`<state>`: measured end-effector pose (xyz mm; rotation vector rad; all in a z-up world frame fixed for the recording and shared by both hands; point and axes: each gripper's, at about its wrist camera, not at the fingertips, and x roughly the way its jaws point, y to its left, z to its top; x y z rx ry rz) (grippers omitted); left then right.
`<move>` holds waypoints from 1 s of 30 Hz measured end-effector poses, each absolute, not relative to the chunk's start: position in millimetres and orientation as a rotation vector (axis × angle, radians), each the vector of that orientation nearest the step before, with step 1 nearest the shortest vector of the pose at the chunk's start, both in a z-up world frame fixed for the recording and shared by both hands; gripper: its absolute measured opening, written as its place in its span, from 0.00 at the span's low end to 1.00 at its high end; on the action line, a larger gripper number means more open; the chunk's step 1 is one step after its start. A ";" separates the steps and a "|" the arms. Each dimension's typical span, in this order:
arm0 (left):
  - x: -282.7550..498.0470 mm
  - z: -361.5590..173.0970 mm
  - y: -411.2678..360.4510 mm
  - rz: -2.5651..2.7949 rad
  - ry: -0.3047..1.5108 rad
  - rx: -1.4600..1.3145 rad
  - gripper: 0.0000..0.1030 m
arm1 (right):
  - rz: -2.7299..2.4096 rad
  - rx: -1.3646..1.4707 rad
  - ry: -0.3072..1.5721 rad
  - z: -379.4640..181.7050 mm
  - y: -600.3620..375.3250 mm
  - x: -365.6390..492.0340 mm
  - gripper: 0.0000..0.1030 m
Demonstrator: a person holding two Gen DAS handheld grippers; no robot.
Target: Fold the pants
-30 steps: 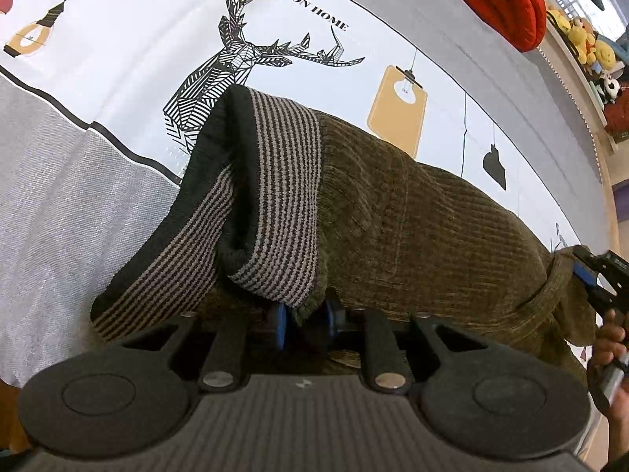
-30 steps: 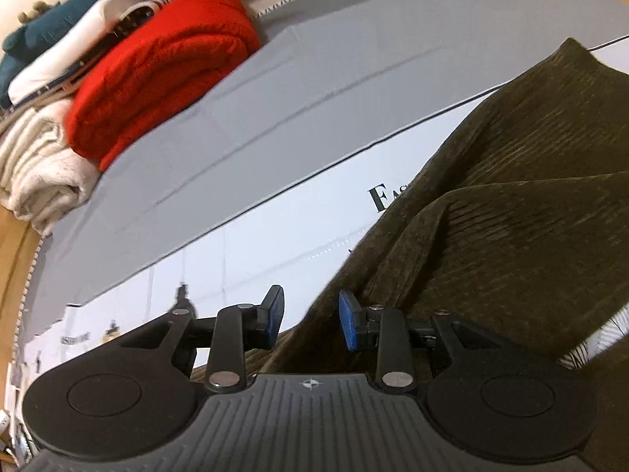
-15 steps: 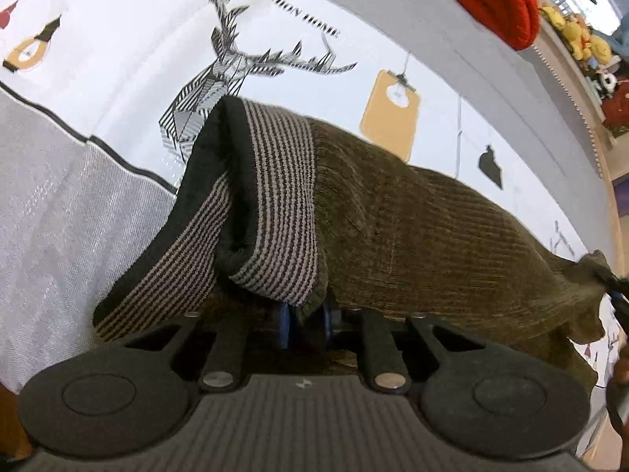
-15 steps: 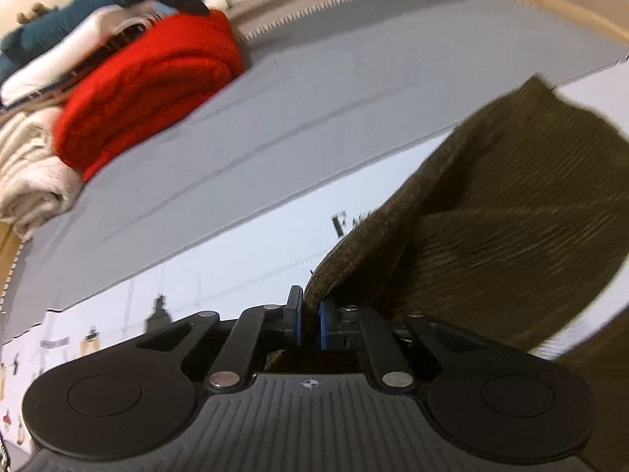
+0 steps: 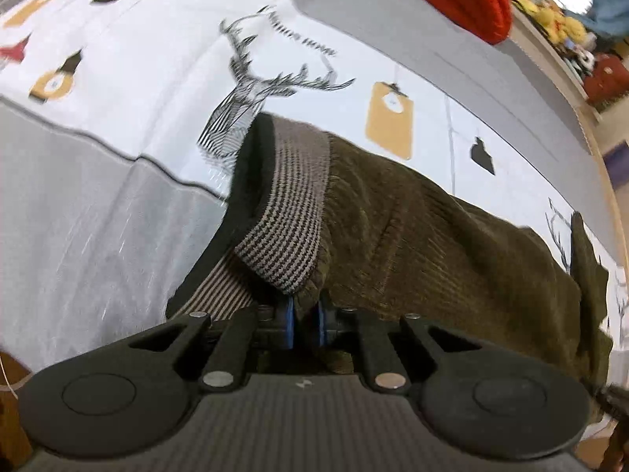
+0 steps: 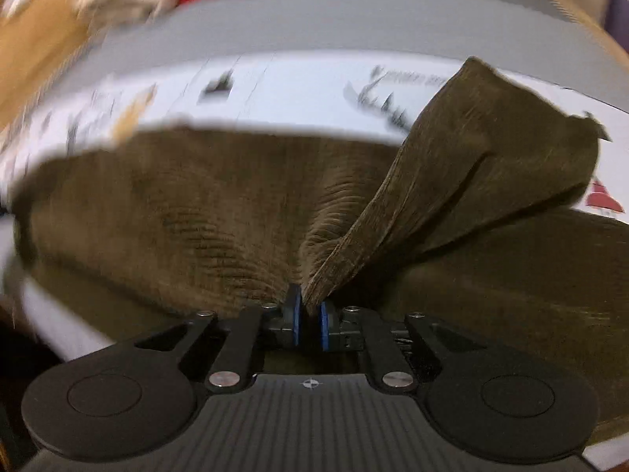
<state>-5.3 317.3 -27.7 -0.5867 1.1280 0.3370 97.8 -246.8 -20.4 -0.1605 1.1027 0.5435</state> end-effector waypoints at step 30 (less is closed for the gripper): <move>61.2 23.3 222.5 0.144 0.823 -0.240 0.45 | 0.166 -0.027 1.031 -59.7 -220.7 272.1 0.41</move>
